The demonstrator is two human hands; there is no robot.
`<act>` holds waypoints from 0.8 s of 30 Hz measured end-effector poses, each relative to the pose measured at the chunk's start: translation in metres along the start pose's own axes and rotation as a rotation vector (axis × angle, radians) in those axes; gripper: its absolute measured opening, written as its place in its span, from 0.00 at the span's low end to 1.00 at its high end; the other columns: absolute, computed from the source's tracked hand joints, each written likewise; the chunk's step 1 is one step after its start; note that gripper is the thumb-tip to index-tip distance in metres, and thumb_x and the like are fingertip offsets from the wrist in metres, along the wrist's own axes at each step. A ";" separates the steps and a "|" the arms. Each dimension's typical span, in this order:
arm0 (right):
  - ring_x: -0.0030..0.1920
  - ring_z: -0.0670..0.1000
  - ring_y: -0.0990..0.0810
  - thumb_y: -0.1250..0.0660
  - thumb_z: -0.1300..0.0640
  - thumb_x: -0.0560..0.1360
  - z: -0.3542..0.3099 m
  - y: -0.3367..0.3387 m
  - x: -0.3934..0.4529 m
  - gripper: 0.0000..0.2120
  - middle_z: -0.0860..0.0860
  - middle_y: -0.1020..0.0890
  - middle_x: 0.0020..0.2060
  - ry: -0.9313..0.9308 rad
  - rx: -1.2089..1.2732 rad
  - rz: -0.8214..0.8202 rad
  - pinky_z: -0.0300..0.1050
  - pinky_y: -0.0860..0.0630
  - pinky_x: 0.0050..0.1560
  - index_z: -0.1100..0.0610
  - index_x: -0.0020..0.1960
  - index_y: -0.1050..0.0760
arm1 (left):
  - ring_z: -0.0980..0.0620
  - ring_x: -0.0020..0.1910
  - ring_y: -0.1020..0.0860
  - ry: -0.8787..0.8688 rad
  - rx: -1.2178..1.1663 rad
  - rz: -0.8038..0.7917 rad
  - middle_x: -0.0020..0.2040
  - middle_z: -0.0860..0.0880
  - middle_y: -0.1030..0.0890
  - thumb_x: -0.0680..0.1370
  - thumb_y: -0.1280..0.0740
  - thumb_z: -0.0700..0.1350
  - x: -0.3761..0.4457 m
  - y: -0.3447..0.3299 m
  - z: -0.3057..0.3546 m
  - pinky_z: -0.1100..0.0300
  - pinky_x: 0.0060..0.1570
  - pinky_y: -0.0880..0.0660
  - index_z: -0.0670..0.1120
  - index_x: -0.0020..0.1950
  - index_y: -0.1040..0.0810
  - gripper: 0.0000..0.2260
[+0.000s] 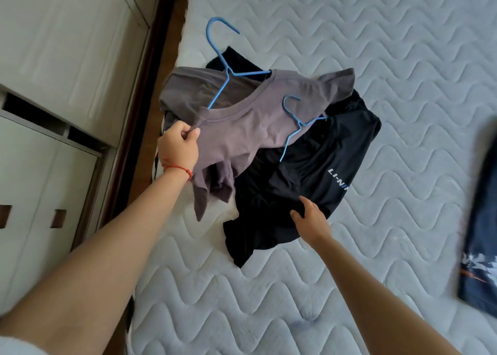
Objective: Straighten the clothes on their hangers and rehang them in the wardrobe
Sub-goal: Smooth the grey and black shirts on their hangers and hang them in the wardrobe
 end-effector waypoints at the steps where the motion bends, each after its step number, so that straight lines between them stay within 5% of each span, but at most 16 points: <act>1: 0.69 0.55 0.33 0.41 0.52 0.79 -0.004 0.005 -0.007 0.25 0.54 0.35 0.71 -0.012 0.021 0.011 0.52 0.32 0.66 0.55 0.74 0.42 | 0.38 0.46 0.23 -0.025 -0.011 0.024 0.44 0.36 0.18 0.74 0.34 0.43 0.002 0.017 0.004 0.56 0.40 0.34 0.35 0.44 0.22 0.10; 11: 0.55 0.52 0.26 0.41 0.53 0.79 -0.168 0.111 -0.088 0.22 0.55 0.25 0.59 0.314 0.189 0.258 0.51 0.30 0.61 0.56 0.71 0.37 | 0.38 0.40 0.22 -0.391 -0.015 0.171 0.40 0.36 0.18 0.73 0.33 0.44 -0.006 0.208 0.074 0.55 0.39 0.30 0.36 0.43 0.21 0.09; 15: 0.67 0.53 0.31 0.42 0.53 0.79 -0.241 0.166 -0.139 0.21 0.53 0.30 0.68 0.490 0.315 0.406 0.49 0.32 0.64 0.54 0.71 0.38 | 0.40 0.38 0.21 -0.575 0.006 0.195 0.39 0.38 0.18 0.72 0.32 0.43 -0.024 0.284 0.107 0.54 0.38 0.27 0.36 0.41 0.21 0.09; 20: 0.71 0.54 0.36 0.42 0.55 0.79 -0.308 0.218 -0.223 0.23 0.54 0.35 0.72 0.669 0.251 0.657 0.49 0.37 0.68 0.56 0.72 0.40 | 0.43 0.37 0.22 -0.617 -0.135 0.249 0.37 0.38 0.18 0.71 0.33 0.43 -0.043 0.380 0.119 0.58 0.40 0.28 0.35 0.39 0.21 0.11; 22: 0.73 0.54 0.39 0.42 0.56 0.79 -0.326 0.230 -0.256 0.24 0.55 0.37 0.73 0.735 0.207 0.737 0.48 0.42 0.71 0.57 0.73 0.42 | 0.55 0.36 0.24 -0.640 -0.205 0.280 0.37 0.45 0.17 0.71 0.33 0.44 -0.048 0.421 0.119 0.69 0.40 0.30 0.35 0.39 0.21 0.11; 24: 0.75 0.54 0.44 0.43 0.55 0.78 -0.343 0.242 -0.292 0.25 0.55 0.39 0.74 0.777 0.160 0.841 0.49 0.46 0.74 0.58 0.73 0.43 | 0.66 0.35 0.25 -0.671 -0.252 0.318 0.36 0.65 0.19 0.71 0.33 0.45 -0.055 0.463 0.119 0.78 0.39 0.34 0.35 0.39 0.21 0.11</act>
Point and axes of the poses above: each hand's wrist, its own x-axis towards the middle knuckle, its own y-axis out of the back of the hand, z = x × y, the point moved 9 cm from there along x, towards the middle knuckle
